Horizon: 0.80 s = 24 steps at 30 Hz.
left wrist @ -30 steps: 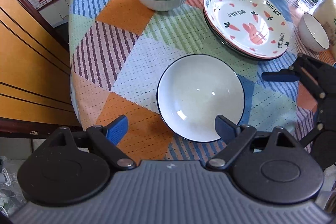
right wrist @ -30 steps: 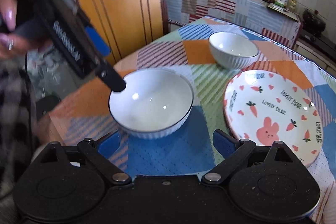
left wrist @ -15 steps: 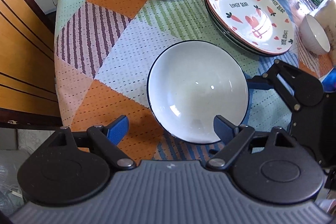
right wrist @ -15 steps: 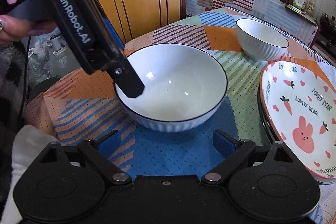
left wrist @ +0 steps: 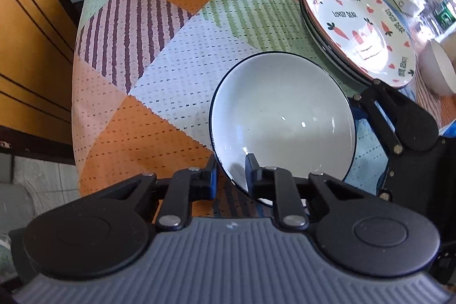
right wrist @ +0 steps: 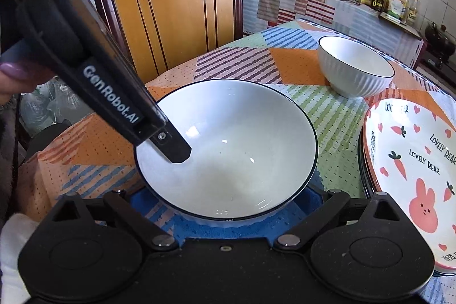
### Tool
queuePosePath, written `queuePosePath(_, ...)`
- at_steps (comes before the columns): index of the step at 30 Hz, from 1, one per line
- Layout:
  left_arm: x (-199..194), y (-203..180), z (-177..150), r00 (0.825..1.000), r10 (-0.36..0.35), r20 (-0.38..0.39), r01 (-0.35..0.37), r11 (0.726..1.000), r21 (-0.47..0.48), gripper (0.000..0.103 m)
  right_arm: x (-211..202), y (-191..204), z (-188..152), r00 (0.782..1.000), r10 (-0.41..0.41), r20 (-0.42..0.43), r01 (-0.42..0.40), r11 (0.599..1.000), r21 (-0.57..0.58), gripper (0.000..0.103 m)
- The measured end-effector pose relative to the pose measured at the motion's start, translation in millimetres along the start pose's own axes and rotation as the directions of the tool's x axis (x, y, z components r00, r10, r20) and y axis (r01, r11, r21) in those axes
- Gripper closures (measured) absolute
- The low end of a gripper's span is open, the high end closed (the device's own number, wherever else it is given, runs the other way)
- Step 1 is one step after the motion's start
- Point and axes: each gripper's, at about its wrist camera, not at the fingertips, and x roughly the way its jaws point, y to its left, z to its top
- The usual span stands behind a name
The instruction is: Organize plates and bowls
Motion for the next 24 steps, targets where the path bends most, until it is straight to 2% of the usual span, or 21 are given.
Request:
queuePosePath(5,-8,6,1,0.999,-0.047,-0.002,0.047,0.999,-0.026,0.086,-6,-2,0,1.0,0.015,0.023,-0.015,1.0,0.019,0.005)
queuePosePath(13,-37,-11,0,0.998,-0.018,0.065,0.015,0.999,0.049,0.085,-22,2,11,0.998,-0.013,0.055,0.012,1.0,0.024,0.005)
queuePosePath(24,-79,-28,9,0.99,-0.023,0.141,0.01,0.996,0.091,0.084,-53,2,30,0.991,-0.07,0.113,0.073,0.997,-0.023,0.005)
